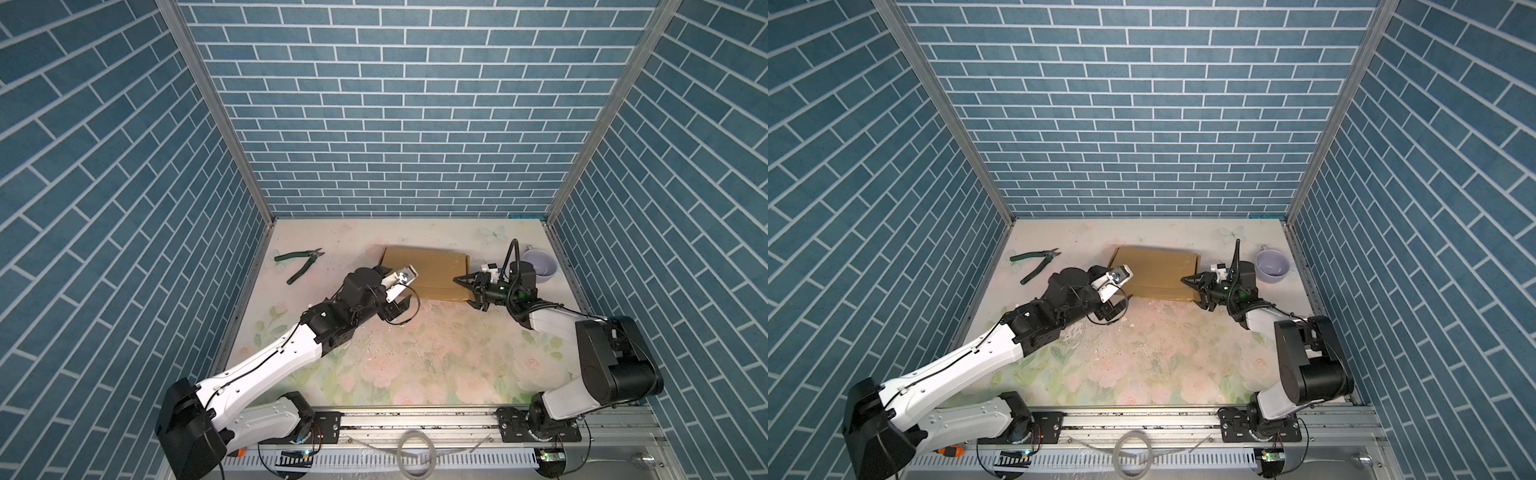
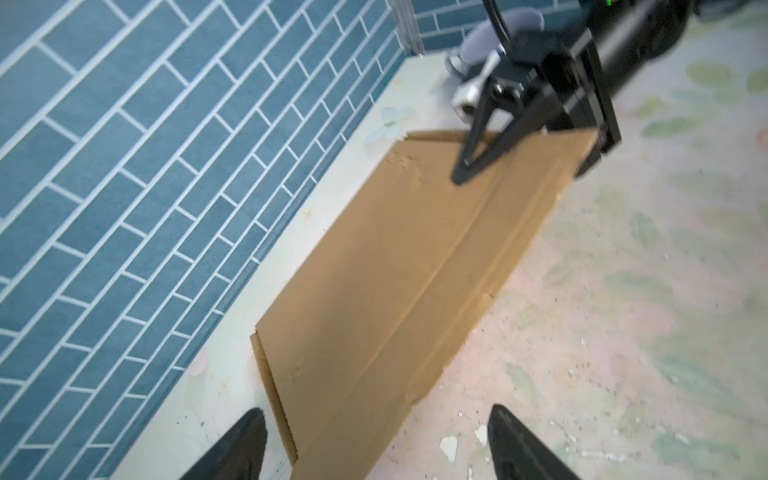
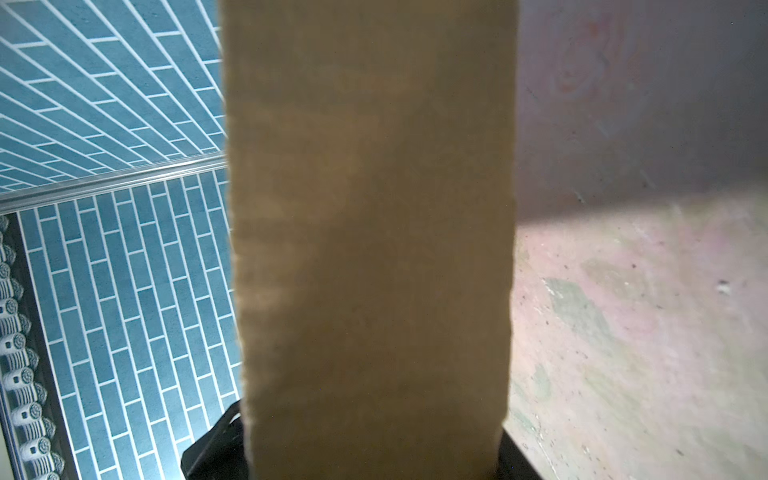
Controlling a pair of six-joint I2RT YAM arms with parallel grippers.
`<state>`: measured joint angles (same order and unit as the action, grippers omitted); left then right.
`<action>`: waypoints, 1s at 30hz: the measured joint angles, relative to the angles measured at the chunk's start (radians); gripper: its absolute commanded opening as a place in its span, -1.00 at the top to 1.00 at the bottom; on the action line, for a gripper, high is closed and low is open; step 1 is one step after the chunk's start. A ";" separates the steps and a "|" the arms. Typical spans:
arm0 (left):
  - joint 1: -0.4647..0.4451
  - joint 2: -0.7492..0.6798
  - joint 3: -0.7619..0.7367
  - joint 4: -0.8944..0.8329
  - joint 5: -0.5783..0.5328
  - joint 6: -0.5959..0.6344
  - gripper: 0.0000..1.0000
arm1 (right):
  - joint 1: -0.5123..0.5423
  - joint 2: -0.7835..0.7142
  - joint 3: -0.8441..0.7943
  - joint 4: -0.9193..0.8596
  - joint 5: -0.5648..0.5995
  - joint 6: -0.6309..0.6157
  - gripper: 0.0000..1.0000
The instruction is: Fold the paper box
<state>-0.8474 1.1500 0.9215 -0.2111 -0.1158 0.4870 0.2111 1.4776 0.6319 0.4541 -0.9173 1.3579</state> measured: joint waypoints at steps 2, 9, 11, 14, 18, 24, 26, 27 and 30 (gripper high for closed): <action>-0.050 0.008 0.008 -0.041 -0.062 0.076 -0.78 | 0.000 -0.032 0.000 -0.033 -0.001 0.003 0.03; -0.193 0.058 0.011 -0.096 -0.215 0.299 -0.80 | 0.002 -0.096 0.000 -0.129 0.000 0.009 0.05; -0.201 0.091 0.010 -0.089 -0.245 0.346 -0.80 | 0.006 -0.102 0.000 -0.142 0.000 0.016 0.05; -0.203 0.133 0.000 -0.048 -0.286 0.404 -0.79 | 0.019 -0.104 0.000 -0.148 -0.001 0.034 0.05; -0.203 0.178 -0.024 0.041 -0.321 0.474 -0.77 | 0.042 -0.112 0.000 -0.152 -0.005 0.061 0.05; -0.204 0.220 -0.067 0.167 -0.373 0.560 -0.75 | 0.053 -0.142 0.000 -0.148 -0.020 0.107 0.06; -0.204 0.221 -0.084 0.204 -0.391 0.586 -0.71 | 0.057 -0.147 -0.001 -0.138 -0.023 0.131 0.07; -0.204 0.221 -0.093 0.229 -0.399 0.603 -0.69 | 0.059 -0.150 -0.002 -0.132 -0.026 0.140 0.07; -0.204 0.221 -0.117 0.296 -0.423 0.652 -0.62 | 0.066 -0.158 -0.003 -0.128 -0.031 0.161 0.07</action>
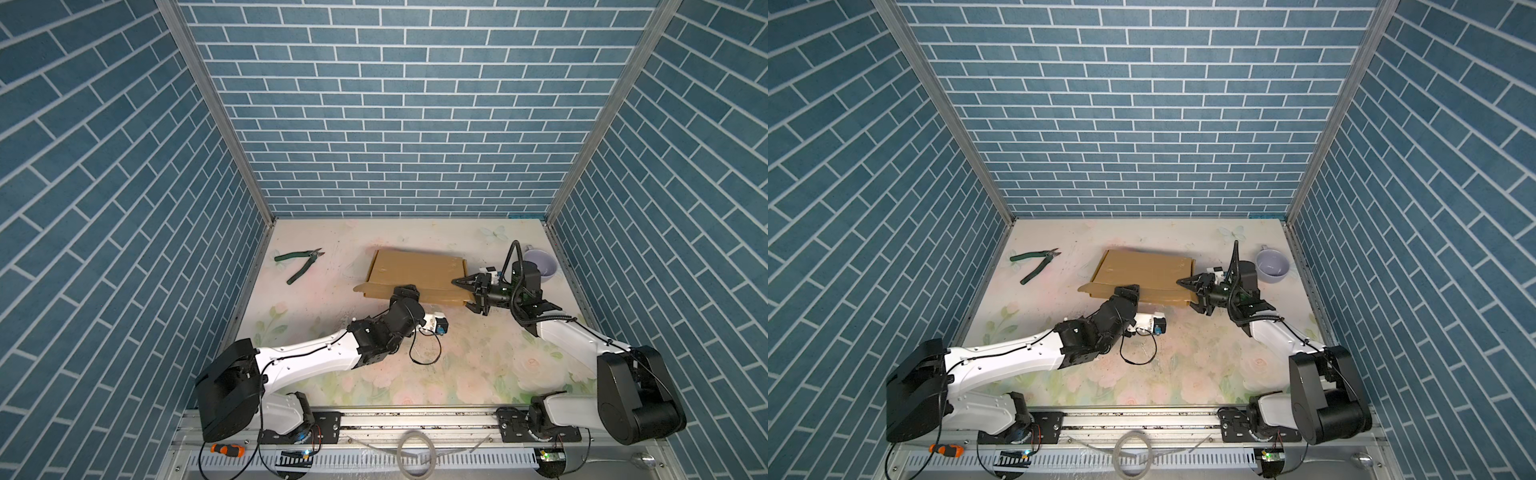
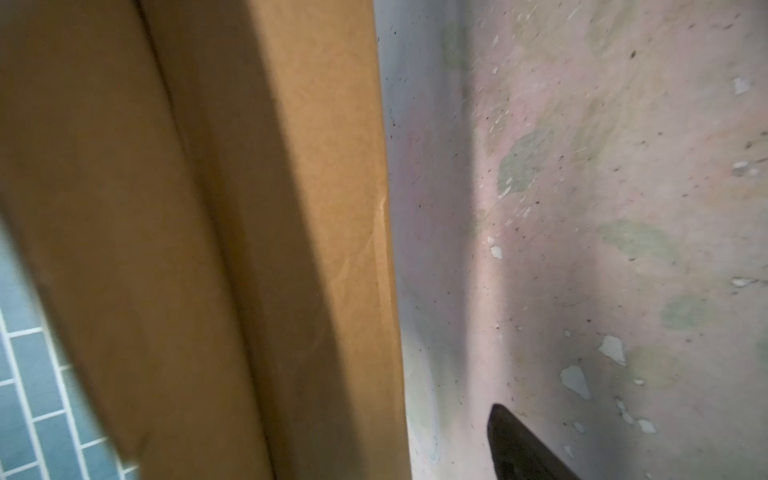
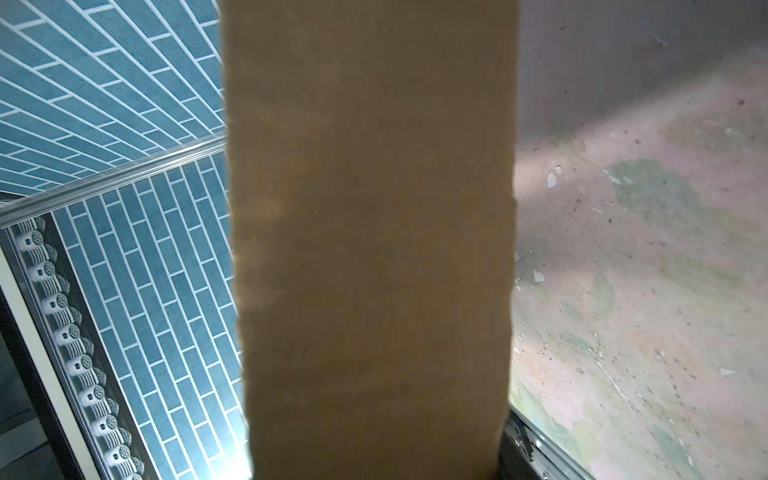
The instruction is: Fold the paper box
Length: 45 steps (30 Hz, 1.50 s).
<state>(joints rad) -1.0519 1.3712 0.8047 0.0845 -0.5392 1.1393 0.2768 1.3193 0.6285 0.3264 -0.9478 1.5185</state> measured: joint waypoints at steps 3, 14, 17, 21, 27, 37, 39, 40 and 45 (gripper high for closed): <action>0.000 0.001 -0.017 0.060 -0.019 0.045 -0.42 | 0.011 -0.011 -0.003 -0.002 -0.006 0.007 0.07; 0.000 0.032 -0.051 0.235 -0.076 0.140 0.01 | 0.022 -0.018 -0.003 -0.010 -0.010 0.029 -0.25; 0.000 0.032 -0.051 0.239 -0.078 0.141 0.13 | 0.023 -0.018 -0.003 -0.011 -0.011 0.034 -0.36; 0.000 0.032 -0.051 0.225 -0.077 0.129 0.23 | 0.024 -0.018 -0.003 -0.011 -0.010 0.044 -0.45; 0.005 0.031 -0.045 0.184 -0.066 0.087 0.30 | 0.024 -0.018 -0.003 -0.011 -0.008 0.048 -0.55; 0.037 0.031 0.028 0.007 -0.029 -0.016 0.39 | 0.014 -0.018 -0.003 -0.013 -0.006 0.046 -0.58; 0.046 0.031 0.051 -0.045 -0.017 -0.038 0.39 | 0.005 -0.018 -0.003 -0.019 -0.006 0.042 -0.58; 0.050 0.031 0.064 -0.076 -0.011 -0.051 0.39 | -0.002 -0.020 -0.003 -0.029 -0.006 0.034 -0.58; 0.071 0.016 0.146 -0.265 0.066 -0.131 0.39 | -0.050 -0.051 0.003 -0.113 -0.006 -0.026 -0.59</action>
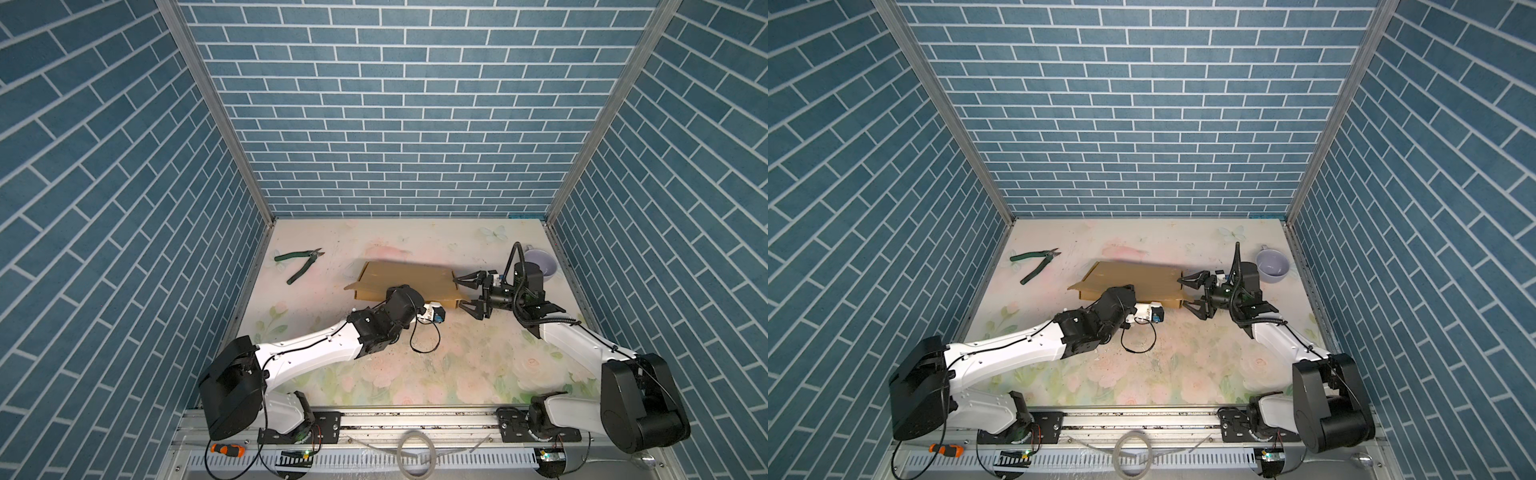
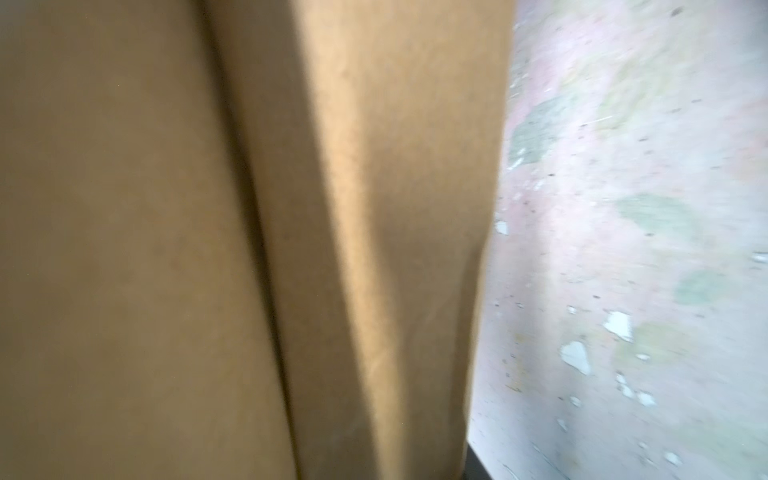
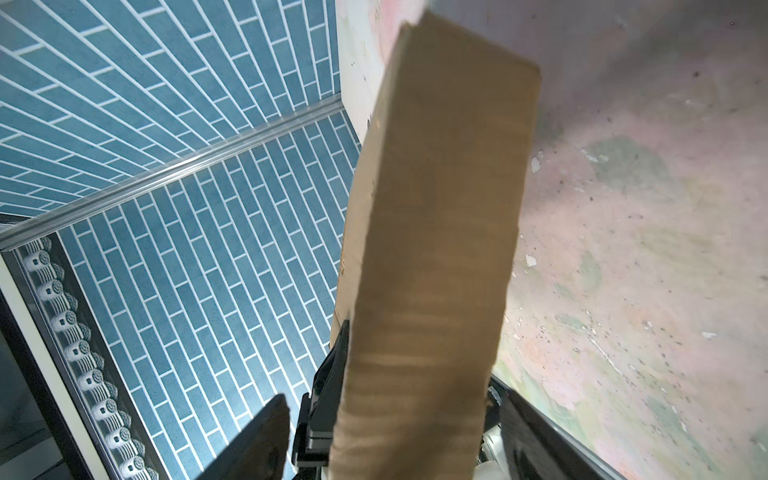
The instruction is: Fold the paper box
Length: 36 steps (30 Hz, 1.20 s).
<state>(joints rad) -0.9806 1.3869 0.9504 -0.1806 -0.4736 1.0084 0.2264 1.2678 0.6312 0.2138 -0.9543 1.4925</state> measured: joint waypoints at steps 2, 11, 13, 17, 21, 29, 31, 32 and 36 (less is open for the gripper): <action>0.010 -0.001 0.048 -0.088 0.042 -0.034 0.39 | -0.017 -0.011 0.013 -0.040 0.000 -0.029 -0.59; 0.088 0.001 0.253 -0.439 0.250 -0.161 0.36 | -0.064 -0.023 0.043 -0.164 -0.001 -0.141 -0.60; 0.106 0.008 0.301 -0.517 0.306 -0.181 0.36 | -0.071 -0.023 0.043 -0.192 -0.001 -0.162 -0.60; 0.144 0.035 0.401 -0.651 0.451 -0.216 0.34 | -0.101 -0.023 0.043 -0.240 0.000 -0.208 -0.59; 0.156 0.075 0.445 -0.748 0.547 -0.227 0.32 | -0.130 -0.023 0.043 -0.291 0.000 -0.255 -0.59; 0.180 0.209 0.494 -0.858 0.628 -0.219 0.32 | -0.163 -0.023 0.043 -0.356 0.001 -0.317 -0.59; 0.184 0.244 0.530 -0.874 0.628 -0.211 0.32 | -0.166 -0.023 0.043 -0.362 0.000 -0.323 -0.59; 0.185 0.262 0.550 -0.880 0.628 -0.206 0.31 | -0.166 -0.023 0.043 -0.364 0.000 -0.324 -0.59; 0.188 0.320 0.596 -0.886 0.627 -0.184 0.30 | -0.168 -0.023 0.042 -0.364 0.001 -0.331 -0.59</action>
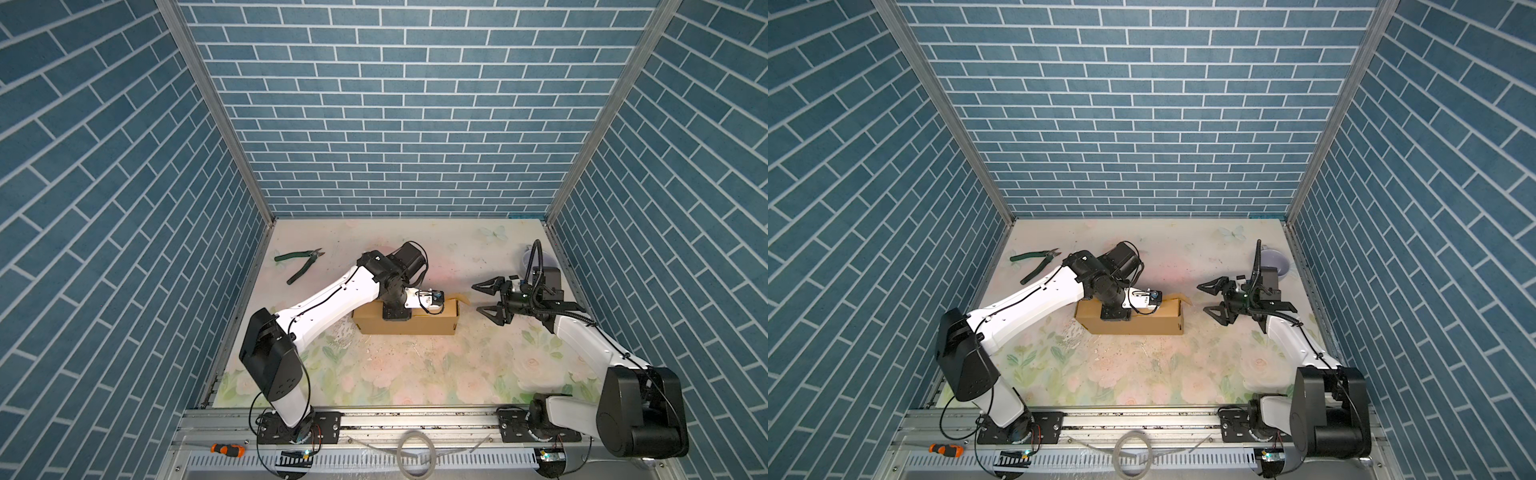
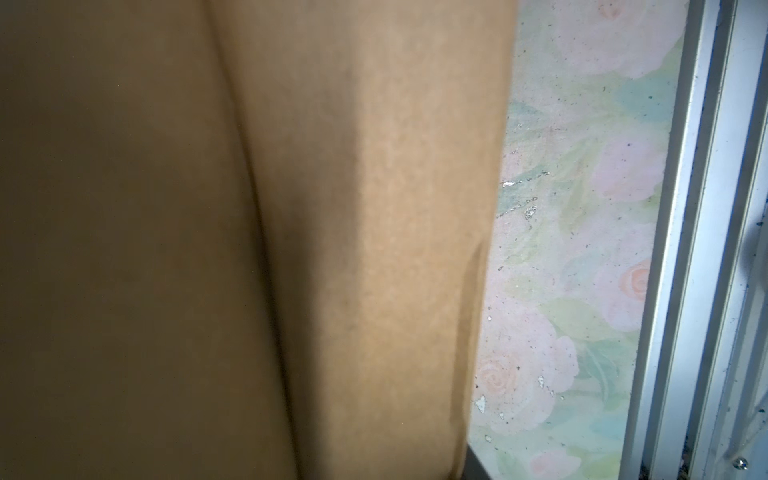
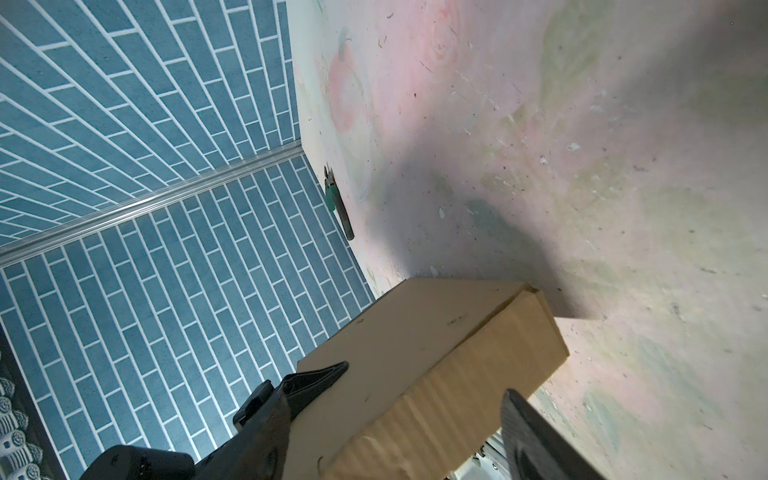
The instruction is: Fold the paper box
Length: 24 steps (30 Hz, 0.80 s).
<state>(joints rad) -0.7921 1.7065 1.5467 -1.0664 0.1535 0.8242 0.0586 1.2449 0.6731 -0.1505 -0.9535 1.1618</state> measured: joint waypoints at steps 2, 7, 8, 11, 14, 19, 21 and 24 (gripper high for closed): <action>0.001 0.014 0.011 -0.007 -0.004 0.011 0.25 | 0.000 0.000 -0.002 0.000 0.000 -0.002 -0.59; 0.008 0.034 0.022 -0.013 -0.020 0.043 -0.04 | -0.001 0.000 -0.010 0.000 0.000 -0.010 -0.58; 0.009 0.040 0.026 -0.012 -0.021 0.048 -0.12 | -0.001 0.000 -0.010 0.000 0.001 -0.010 -0.59; 0.012 0.042 0.028 -0.003 -0.028 0.060 -0.31 | -0.001 0.000 -0.010 0.000 0.003 -0.011 -0.58; 0.013 0.043 0.027 0.018 -0.036 0.065 -0.35 | -0.001 0.000 -0.010 0.000 0.007 -0.011 -0.58; 0.014 0.043 0.024 0.052 -0.048 0.066 -0.40 | -0.001 0.000 -0.010 0.000 0.008 -0.011 -0.59; 0.014 0.044 0.020 0.069 -0.056 0.066 -0.40 | -0.001 0.000 -0.010 0.000 0.008 -0.011 -0.58; 0.014 0.044 0.018 0.084 -0.064 0.071 -0.36 | -0.001 0.000 -0.010 0.000 0.009 -0.011 -0.58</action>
<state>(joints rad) -0.7780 1.7508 1.5642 -0.9829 0.0895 0.8948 0.0578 1.2449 0.6628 -0.1501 -0.9443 1.1511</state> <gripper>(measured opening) 0.696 0.793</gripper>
